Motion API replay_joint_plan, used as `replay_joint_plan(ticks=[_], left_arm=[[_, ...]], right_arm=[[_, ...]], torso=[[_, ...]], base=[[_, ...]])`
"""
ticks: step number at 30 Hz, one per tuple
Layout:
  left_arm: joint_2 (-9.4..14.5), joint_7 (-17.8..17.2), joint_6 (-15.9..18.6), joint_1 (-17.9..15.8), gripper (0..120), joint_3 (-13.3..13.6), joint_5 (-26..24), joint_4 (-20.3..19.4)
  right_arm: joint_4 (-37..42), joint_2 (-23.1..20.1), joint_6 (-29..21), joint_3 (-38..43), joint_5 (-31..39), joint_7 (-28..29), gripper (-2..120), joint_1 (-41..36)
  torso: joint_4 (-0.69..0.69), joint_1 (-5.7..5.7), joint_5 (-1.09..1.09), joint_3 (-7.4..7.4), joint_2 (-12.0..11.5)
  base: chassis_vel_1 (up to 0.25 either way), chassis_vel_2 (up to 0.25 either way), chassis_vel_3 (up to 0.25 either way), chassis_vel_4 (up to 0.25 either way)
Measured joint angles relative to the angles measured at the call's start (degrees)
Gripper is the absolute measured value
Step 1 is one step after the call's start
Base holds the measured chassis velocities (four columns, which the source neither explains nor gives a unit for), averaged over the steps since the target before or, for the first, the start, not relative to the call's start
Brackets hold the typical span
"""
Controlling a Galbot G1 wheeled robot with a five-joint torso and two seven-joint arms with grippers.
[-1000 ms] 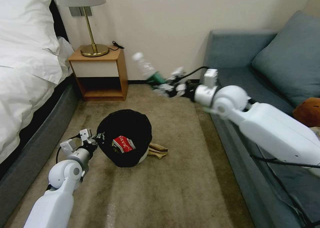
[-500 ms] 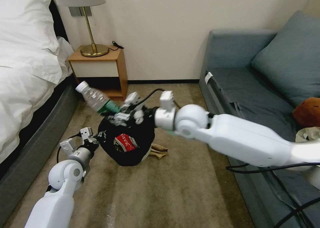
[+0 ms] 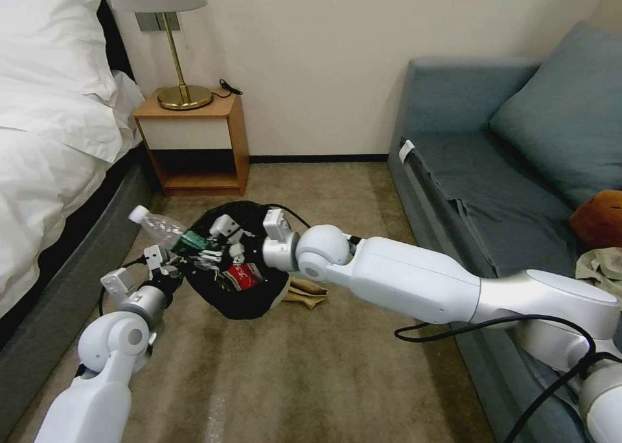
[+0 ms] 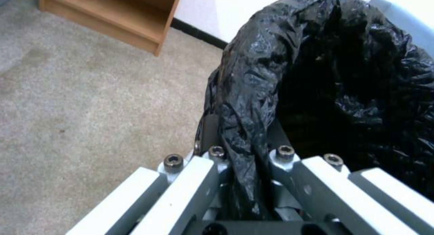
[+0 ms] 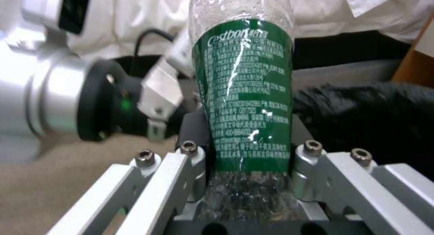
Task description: Pick up the trash bin, then pick up the garbage on the floor and place it into the trash bin.
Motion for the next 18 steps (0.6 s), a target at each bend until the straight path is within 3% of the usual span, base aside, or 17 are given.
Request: replay_joint_plan(ticks=[6,18], left_arm=[[0.0,0.0,0.7,0.1,3,-0.1,-0.5,-0.2],[-0.3,0.0,1.1,1.2,3,-1.5,-1.6,-0.3]], right_arm=[[-2.6,0.2,0.7,0.7,-2.0,-1.2,22,-0.3],[-5.9,-1.4,1.5,2.2,-5.5,-5.1,59,-0.8]], torso=[[0.02,0.00,0.00,0.00,0.0],[0.02,0.00,0.00,0.00,0.0]], base=[[0.000,0.000,0.000,0.000],[0.000,0.000,0.000,0.000]])
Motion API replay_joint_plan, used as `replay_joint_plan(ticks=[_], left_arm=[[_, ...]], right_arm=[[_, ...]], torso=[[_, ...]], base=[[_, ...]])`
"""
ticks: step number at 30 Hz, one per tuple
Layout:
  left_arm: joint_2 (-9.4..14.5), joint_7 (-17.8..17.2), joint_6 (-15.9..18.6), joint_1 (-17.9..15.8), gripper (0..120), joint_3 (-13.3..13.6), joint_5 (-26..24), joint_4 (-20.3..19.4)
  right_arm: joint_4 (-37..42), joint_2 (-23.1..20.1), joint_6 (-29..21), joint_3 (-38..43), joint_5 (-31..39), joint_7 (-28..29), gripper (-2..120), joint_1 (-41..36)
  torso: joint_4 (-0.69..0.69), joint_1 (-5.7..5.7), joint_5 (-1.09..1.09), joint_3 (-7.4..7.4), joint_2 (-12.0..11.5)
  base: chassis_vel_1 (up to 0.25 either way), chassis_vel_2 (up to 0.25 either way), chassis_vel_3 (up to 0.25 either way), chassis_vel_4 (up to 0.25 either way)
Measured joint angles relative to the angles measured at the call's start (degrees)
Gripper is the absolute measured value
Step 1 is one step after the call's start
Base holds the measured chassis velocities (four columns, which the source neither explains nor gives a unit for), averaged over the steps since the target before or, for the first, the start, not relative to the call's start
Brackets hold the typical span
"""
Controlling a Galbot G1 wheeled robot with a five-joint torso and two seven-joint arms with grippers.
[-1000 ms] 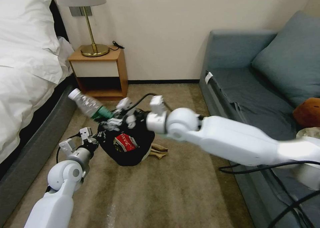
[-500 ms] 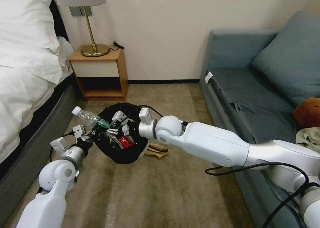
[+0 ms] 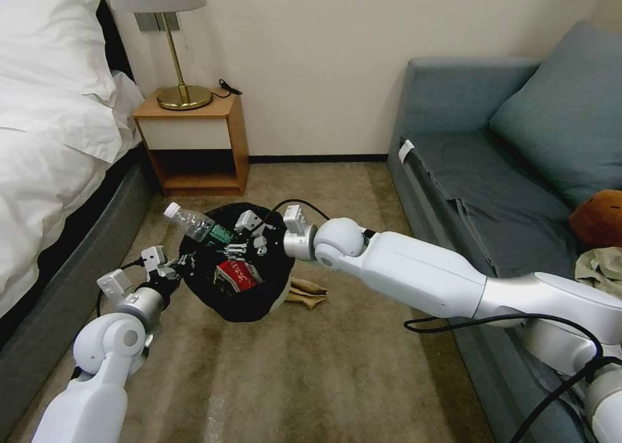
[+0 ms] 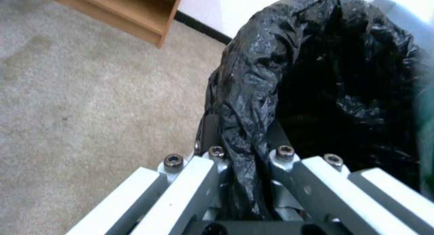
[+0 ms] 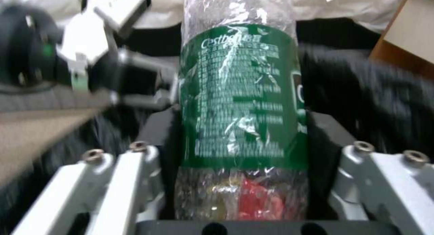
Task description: Pick up the trash bin, then pick up the garbage on the floor and place it into the trash bin.
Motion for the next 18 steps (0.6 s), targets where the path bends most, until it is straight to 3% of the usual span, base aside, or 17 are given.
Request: replay_joint_plan(ticks=[4,11,18], left_arm=[[0.5,-0.2,0.0,-0.3,3,-0.7,-0.8,0.0],[0.6,-0.6,-0.9,-0.8,3,-1.7,-0.9,0.9],[1.1,-1.1,-2.9,-1.3,3,-5.7,2.6,3.9]], right_arm=[[-0.3,0.0,0.2,0.3,-0.6,-0.5,79,-0.5],[-0.7,2.7,0.4,1.1,1.4,0.9,99,-0.3],[-5.2,6.2,0.8,5.2,3.1,0.8,100,2.8]], torso=[[0.00,0.00,0.00,0.00,0.0],[-0.01,0.00,0.00,0.00,0.0],[0.03,0.00,-0.02,0.00,0.0]], base=[[0.000,0.000,0.000,0.000],[0.000,0.000,0.000,0.000],[0.000,0.000,0.000,0.000]])
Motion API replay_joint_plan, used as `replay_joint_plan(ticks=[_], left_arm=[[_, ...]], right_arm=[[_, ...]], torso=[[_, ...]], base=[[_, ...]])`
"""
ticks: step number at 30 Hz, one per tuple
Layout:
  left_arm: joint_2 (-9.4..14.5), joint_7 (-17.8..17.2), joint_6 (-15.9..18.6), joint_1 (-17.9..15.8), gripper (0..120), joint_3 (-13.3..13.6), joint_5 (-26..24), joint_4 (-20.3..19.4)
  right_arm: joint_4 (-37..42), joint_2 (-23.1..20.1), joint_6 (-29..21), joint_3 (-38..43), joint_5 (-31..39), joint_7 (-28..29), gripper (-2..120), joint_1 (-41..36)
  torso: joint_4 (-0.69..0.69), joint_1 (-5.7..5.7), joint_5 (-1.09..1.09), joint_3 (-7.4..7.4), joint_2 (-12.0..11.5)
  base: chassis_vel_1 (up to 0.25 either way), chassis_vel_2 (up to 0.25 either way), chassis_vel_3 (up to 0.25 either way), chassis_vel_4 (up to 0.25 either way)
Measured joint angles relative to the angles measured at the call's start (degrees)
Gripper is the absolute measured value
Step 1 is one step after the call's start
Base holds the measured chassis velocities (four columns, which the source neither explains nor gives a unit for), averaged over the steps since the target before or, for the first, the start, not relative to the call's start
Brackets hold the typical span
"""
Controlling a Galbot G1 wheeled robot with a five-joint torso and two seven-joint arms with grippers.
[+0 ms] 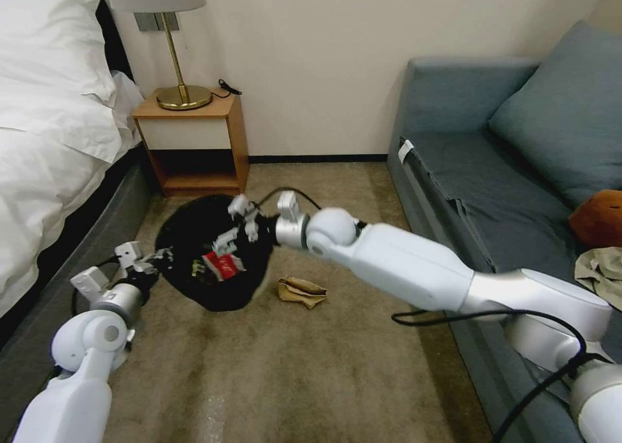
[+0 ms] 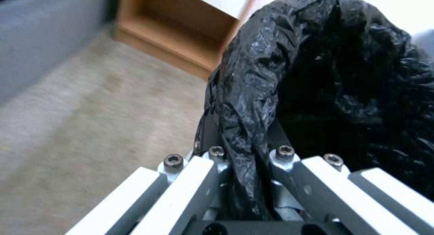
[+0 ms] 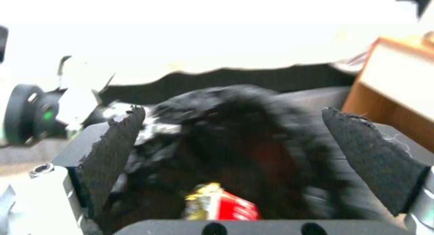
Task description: Pick up the trash bin, then pick up the garbage on the floor and place it into the trash bin.
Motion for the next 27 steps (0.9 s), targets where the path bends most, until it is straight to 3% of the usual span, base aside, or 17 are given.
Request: replay_joint_plan(ticks=[7,8,14,19,26,27], left_arm=[[0.8,0.0,-0.4,0.1,3,-1.8,0.1,0.8],[1.2,0.3,-0.5,0.3,3,-2.1,-0.3,1.3],[1.2,0.8,-0.8,0.3,3,-2.1,-0.7,1.2],[1.1,1.0,-0.8,0.3,3,-1.7,-0.7,0.1],[0.9,1.1,-0.8,-0.1,3,-1.4,-0.7,-0.6],[0.9,1.1,-0.8,-0.2,3,-1.3,-1.0,-0.9]], right_arm=[[-3.9,0.3,0.5,3.3,-0.1,-1.2,100,1.3],[-7.3,-1.2,0.9,5.9,-1.0,-1.9,100,1.2],[-10.7,-7.4,0.6,8.9,-5.2,-2.2,100,-2.5],[-13.8,-9.5,-0.2,9.6,-9.3,-1.7,100,-5.1],[-21.4,-6.0,0.1,9.5,-14.9,-2.3,100,-7.8],[-25.5,-3.1,0.9,9.0,-17.0,-3.1,100,-8.1]], torso=[[-0.01,0.00,0.00,0.00,0.0],[-0.01,0.00,0.01,0.00,0.0],[-0.03,0.00,0.03,0.00,0.0],[-0.06,0.00,0.03,0.00,0.0],[-0.04,0.00,0.03,0.00,0.0],[0.02,0.00,0.04,0.01,0.0]], base=[[0.000,0.000,0.000,0.000],[0.000,0.000,0.000,0.000],[0.000,0.000,0.000,0.000],[0.000,0.000,0.000,0.000],[0.000,0.000,0.000,0.000],[0.000,0.000,0.000,0.000]])
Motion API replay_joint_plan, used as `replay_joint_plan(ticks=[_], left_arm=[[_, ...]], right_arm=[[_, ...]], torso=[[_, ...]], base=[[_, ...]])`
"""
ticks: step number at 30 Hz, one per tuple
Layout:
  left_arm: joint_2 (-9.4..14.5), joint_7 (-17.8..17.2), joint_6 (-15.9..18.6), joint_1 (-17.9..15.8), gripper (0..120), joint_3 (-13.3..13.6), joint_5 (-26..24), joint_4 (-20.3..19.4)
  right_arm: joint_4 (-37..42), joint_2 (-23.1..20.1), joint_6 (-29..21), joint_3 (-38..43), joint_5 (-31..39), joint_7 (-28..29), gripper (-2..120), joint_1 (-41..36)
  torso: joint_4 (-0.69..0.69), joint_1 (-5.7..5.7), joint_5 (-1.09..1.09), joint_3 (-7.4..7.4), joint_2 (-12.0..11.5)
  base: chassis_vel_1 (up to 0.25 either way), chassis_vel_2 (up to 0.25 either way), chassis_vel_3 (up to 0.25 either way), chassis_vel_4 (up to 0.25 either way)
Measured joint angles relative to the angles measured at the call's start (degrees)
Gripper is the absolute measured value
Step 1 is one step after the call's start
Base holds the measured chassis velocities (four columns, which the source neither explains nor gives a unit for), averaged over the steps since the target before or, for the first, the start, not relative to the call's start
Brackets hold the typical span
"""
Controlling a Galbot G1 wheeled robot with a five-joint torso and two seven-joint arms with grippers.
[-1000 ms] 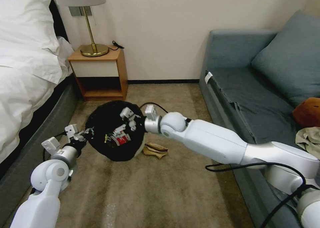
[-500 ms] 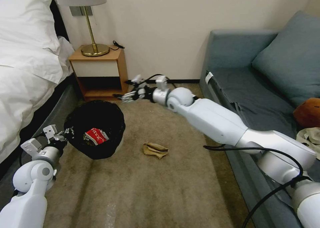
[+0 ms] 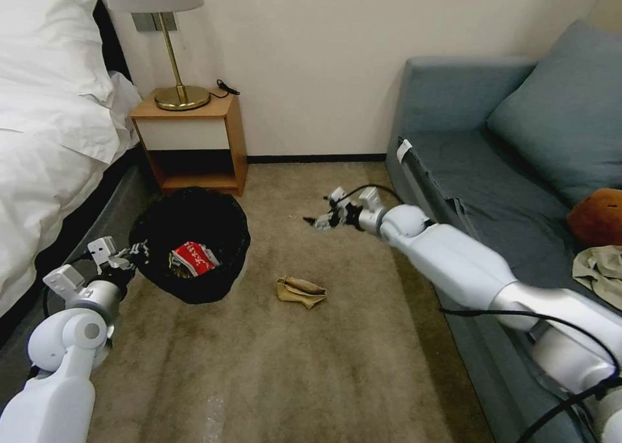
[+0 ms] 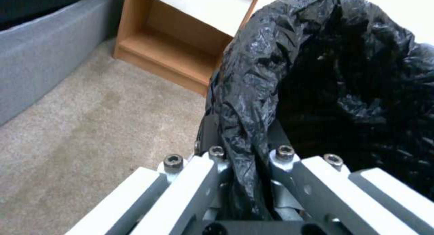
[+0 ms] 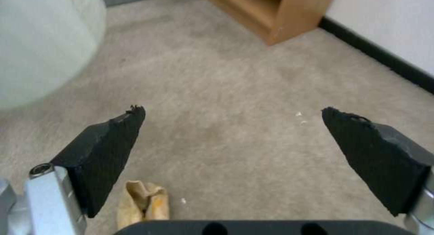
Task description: Pick up the trash bin, then pick up the garbage on the floor and place it into the trash bin.
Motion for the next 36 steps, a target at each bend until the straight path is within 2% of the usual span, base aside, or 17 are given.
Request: replay_joint_plan(ticks=[2,3,4,6,7,9,20,25,36], left_arm=[[0.0,0.1,0.0,0.1,3,-0.2,-0.1,-0.1],[0.1,0.5,-0.1,0.5,3,-0.8,-0.4,-0.2],[0.1,0.5,-0.1,0.5,3,-0.8,-0.4,-0.2],[0.5,1.1,-0.3,1.1,3,-1.7,-0.9,-0.1],[0.5,1.1,-0.3,1.1,3,-1.7,-0.9,-0.1],[0.9,1.7,-0.5,1.5,3,-2.5,-1.3,0.4],[1.0,2.5,-0.8,1.4,3,-2.7,-1.4,1.7],[0.7,2.7,-0.8,1.2,3,-2.4,-1.1,1.7],[0.3,3.1,-1.1,1.4,3,-2.3,-0.9,2.1]], right_arm=[[-1.6,1.0,0.5,0.1,-1.0,-0.6,100,0.0],[-7.1,3.9,1.6,0.4,-3.5,-2.2,100,-0.1],[-7.1,3.9,1.6,0.4,-3.5,-2.2,100,-0.1],[-14.5,7.3,3.5,1.1,-6.9,-5.1,100,-0.3],[-14.5,7.3,3.5,1.1,-6.9,-5.1,100,-0.3],[-19.3,9.1,5.1,1.7,-9.7,-7.2,100,-0.7],[-24.4,10.5,5.1,1.9,-15.8,-10.5,100,-3.7],[-27.8,12.7,5.2,1.8,-18.6,-10.9,100,-4.8],[-29.5,14.4,5.3,1.9,-19.8,-10.6,100,-5.7]], torso=[[-0.02,0.00,-0.02,-0.01,0.0],[-0.02,0.00,-0.06,-0.02,0.0],[-0.02,0.00,-0.06,-0.02,0.0],[-0.03,0.00,0.00,0.00,0.0],[-0.03,0.00,0.00,0.00,0.0],[-0.02,0.00,-0.04,-0.01,0.0],[-0.04,0.00,-0.02,-0.01,0.0],[-0.04,0.00,-0.02,-0.01,0.0],[-0.04,0.00,-0.02,-0.01,0.0]], base=[[0.000,0.000,0.000,0.000],[0.000,0.000,0.000,0.000],[0.000,0.000,0.000,0.000],[0.000,0.000,0.000,0.000],[0.000,0.000,0.000,0.000],[0.000,0.000,0.000,0.000],[0.000,0.000,0.000,0.000],[0.000,0.000,0.000,0.000],[0.000,0.000,0.000,0.000]])
